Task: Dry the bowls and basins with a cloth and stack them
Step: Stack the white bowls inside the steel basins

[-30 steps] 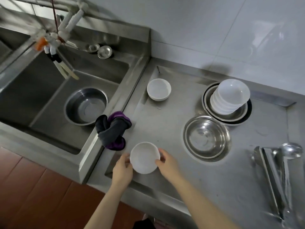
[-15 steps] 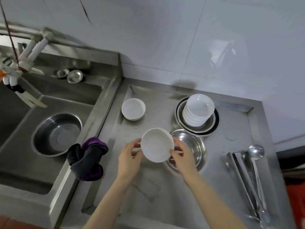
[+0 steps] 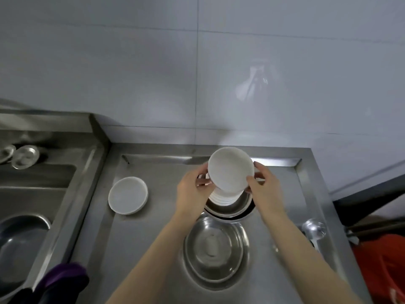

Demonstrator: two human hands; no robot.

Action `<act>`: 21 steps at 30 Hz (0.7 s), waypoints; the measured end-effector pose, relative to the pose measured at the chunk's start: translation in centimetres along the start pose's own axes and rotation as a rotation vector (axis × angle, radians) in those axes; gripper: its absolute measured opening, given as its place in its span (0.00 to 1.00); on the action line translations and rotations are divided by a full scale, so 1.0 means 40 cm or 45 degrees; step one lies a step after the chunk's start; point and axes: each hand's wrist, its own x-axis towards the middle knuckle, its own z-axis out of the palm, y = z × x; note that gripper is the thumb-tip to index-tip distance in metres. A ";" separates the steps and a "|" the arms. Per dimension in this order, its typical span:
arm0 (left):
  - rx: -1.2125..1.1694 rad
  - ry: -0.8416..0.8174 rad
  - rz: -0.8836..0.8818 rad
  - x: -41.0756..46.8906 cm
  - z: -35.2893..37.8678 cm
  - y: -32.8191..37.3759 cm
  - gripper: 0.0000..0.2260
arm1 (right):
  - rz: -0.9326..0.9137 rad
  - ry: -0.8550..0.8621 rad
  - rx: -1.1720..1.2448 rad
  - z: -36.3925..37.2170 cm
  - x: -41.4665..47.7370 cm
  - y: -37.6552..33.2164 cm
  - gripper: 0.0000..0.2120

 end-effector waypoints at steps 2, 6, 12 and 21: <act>0.064 -0.018 0.020 0.025 0.017 -0.022 0.23 | 0.039 -0.011 -0.002 0.010 0.028 0.028 0.19; 0.190 -0.022 0.092 0.039 0.025 -0.075 0.23 | 0.080 -0.038 0.003 0.032 0.040 0.066 0.21; 0.276 0.006 0.188 0.025 0.020 -0.110 0.25 | 0.072 -0.020 -0.068 0.040 0.042 0.091 0.21; 0.273 -0.047 0.129 0.020 0.006 -0.108 0.24 | 0.002 0.055 -0.219 0.040 0.009 0.066 0.21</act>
